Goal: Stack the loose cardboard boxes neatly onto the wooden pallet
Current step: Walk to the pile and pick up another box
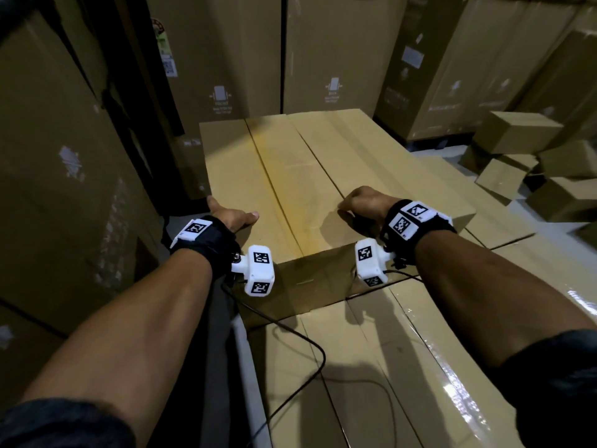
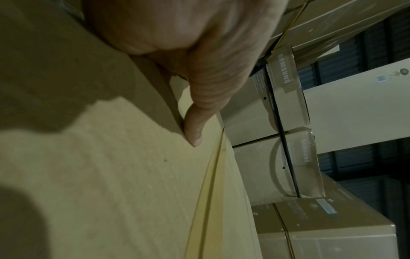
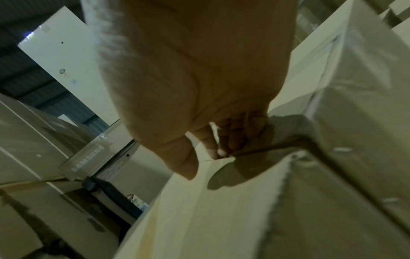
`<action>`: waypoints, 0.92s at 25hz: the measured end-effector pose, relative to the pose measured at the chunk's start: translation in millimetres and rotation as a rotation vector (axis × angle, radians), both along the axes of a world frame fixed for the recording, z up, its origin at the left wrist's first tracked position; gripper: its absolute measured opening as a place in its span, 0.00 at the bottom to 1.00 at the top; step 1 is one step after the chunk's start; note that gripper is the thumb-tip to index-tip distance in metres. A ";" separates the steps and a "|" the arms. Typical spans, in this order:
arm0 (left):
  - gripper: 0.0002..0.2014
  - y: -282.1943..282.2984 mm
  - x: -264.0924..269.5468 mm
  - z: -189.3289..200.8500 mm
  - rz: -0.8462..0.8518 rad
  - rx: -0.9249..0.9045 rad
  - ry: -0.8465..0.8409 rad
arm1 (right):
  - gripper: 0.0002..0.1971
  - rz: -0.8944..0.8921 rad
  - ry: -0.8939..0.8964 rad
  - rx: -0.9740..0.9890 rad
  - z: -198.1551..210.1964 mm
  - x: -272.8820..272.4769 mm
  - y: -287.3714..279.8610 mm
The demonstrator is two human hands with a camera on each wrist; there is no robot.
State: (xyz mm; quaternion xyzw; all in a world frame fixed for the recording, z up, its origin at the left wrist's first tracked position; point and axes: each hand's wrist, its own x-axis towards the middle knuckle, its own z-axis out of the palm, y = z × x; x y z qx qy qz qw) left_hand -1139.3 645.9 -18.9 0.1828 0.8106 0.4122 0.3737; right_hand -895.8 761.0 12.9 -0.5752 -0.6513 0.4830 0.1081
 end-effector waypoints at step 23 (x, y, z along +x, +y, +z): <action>0.31 -37.3 59.1 15.2 -0.336 -0.225 0.534 | 0.44 0.275 -0.541 0.521 -31.4 49.0 -86.7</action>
